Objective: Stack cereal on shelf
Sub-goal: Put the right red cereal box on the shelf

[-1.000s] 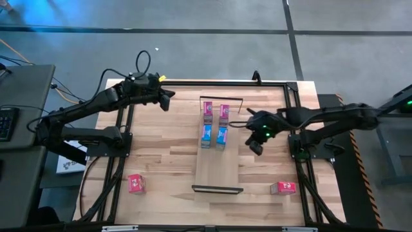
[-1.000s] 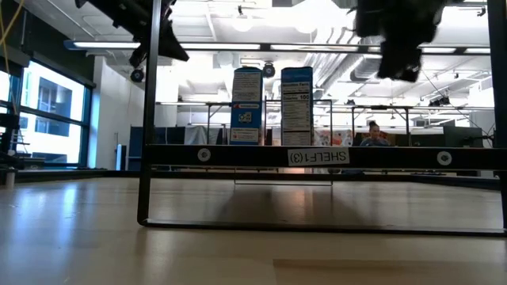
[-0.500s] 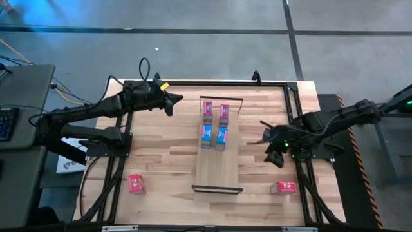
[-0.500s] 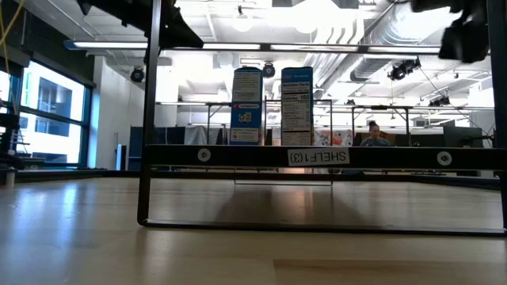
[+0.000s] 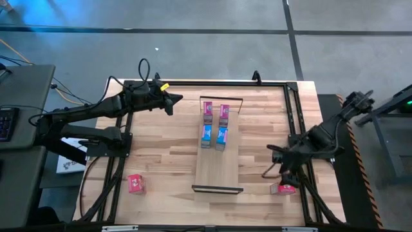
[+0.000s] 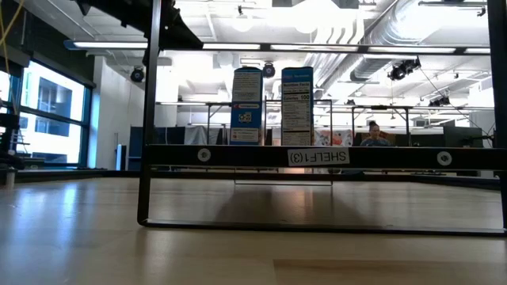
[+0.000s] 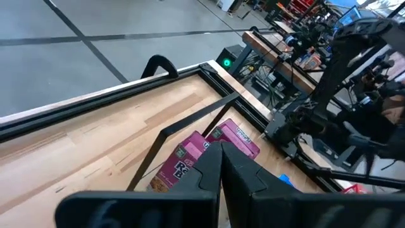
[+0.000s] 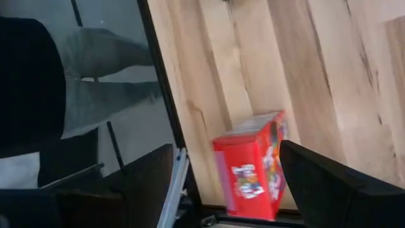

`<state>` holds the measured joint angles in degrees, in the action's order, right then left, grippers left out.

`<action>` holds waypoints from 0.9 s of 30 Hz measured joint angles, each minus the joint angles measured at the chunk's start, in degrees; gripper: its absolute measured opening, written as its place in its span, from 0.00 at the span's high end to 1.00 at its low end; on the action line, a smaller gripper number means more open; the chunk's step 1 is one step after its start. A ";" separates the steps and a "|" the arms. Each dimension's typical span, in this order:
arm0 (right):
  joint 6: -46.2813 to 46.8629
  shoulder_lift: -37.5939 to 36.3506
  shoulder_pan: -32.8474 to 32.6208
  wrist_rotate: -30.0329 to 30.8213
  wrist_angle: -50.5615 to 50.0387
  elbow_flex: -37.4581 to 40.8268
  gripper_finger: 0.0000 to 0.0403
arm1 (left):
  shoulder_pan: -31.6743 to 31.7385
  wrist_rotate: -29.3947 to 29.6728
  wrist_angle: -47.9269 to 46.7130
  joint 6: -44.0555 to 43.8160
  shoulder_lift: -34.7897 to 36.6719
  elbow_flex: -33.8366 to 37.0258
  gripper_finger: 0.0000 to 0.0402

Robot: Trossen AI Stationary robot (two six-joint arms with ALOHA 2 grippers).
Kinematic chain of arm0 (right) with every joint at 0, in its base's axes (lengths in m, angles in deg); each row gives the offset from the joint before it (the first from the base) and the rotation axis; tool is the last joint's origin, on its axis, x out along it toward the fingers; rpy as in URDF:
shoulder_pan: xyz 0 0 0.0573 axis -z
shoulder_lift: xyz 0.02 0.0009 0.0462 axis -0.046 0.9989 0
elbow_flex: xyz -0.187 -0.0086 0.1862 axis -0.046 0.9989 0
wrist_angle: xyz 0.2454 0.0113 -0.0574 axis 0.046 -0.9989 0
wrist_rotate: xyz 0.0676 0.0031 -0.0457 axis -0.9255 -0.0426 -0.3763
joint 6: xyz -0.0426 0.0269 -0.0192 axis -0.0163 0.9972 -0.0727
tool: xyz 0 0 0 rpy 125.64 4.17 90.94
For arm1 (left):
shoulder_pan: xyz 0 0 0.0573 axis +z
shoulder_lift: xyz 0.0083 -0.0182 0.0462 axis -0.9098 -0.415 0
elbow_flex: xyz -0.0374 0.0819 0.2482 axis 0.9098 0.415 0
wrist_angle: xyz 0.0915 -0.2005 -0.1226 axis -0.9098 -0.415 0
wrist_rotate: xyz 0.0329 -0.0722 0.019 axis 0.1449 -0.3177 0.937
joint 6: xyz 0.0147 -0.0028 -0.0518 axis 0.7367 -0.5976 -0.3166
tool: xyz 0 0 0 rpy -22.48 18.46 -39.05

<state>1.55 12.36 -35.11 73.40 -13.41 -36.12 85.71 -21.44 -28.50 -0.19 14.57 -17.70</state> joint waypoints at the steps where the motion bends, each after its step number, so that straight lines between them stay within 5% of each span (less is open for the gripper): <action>1: 1.03 1.07 -1.31 1.50 -0.45 -1.33 0.30 | 0.00 0.02 -0.01 0.66 0.00 0.00 1.00; 10: -0.29 14.08 -9.56 5.87 -9.16 -9.24 0.30 | 0.00 0.07 -0.09 2.30 0.00 -0.02 1.00; 27: -1.50 23.95 -10.07 4.97 -10.55 -9.28 0.30 | 0.00 -1.57 -0.15 5.88 0.00 -0.02 1.00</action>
<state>0.05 36.31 -45.18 78.38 -23.96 -45.40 85.71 -23.02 -28.65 5.69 14.57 -17.72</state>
